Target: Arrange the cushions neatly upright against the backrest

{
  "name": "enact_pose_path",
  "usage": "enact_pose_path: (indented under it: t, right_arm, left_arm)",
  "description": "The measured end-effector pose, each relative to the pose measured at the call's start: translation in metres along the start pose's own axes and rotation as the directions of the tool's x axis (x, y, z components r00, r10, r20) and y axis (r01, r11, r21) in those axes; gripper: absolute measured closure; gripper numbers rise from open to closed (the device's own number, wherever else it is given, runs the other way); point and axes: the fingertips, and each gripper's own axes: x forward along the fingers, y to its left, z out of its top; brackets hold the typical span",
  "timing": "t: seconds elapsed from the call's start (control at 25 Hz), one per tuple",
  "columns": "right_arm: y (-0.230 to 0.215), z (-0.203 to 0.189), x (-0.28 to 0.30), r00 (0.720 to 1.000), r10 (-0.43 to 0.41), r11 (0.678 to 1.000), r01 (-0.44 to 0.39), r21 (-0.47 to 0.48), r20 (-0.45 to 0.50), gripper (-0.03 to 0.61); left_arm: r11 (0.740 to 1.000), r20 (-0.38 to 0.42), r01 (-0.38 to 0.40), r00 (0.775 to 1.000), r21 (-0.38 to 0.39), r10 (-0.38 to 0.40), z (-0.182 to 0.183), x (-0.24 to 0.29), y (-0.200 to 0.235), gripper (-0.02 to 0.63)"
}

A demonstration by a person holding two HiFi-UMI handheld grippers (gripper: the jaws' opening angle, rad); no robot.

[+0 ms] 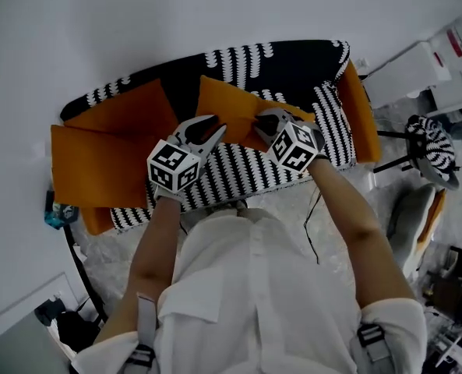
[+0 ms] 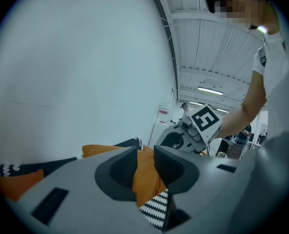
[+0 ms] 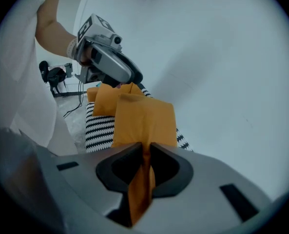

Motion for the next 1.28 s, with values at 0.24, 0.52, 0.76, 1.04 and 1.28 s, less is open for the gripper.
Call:
enact_pose_path:
  t: [0.24,0.52,0.76,1.04,1.28]
  right_arm:
    - [-0.031,-0.031,-0.007,0.997,-0.033,0.99,0.024,-0.14,-0.063,0.517]
    - [-0.082,-0.103,-0.01,0.996,-0.004,0.975,-0.016,-0.223,-0.086,0.52]
    - [-0.15,-0.189,-0.01,0.995,0.066,0.95,-0.087,-0.301,-0.077,0.522]
    - [-0.234,-0.301,0.023,0.991,0.068,0.888,-0.114,-0.445,-0.119,0.523]
    - [-0.291,-0.373,0.076,0.99,-0.028,0.855,-0.049,-0.517,-0.14,0.523]
  left_arm:
    - [0.999,-0.019,0.042,0.999,0.022,-0.042,0.007,0.039,0.003,0.497]
    - [1.0,-0.021,0.003,1.0,0.004,-0.003,0.017,0.105,0.002,0.497]
    - [0.993,-0.041,-0.095,0.995,-0.071,0.093,0.012,0.203,-0.001,0.497]
    - [0.978,-0.067,-0.156,0.987,-0.135,0.148,0.009,0.315,-0.003,0.497]
    - [0.974,-0.123,-0.177,0.979,-0.138,0.161,0.003,0.364,0.005,0.499]
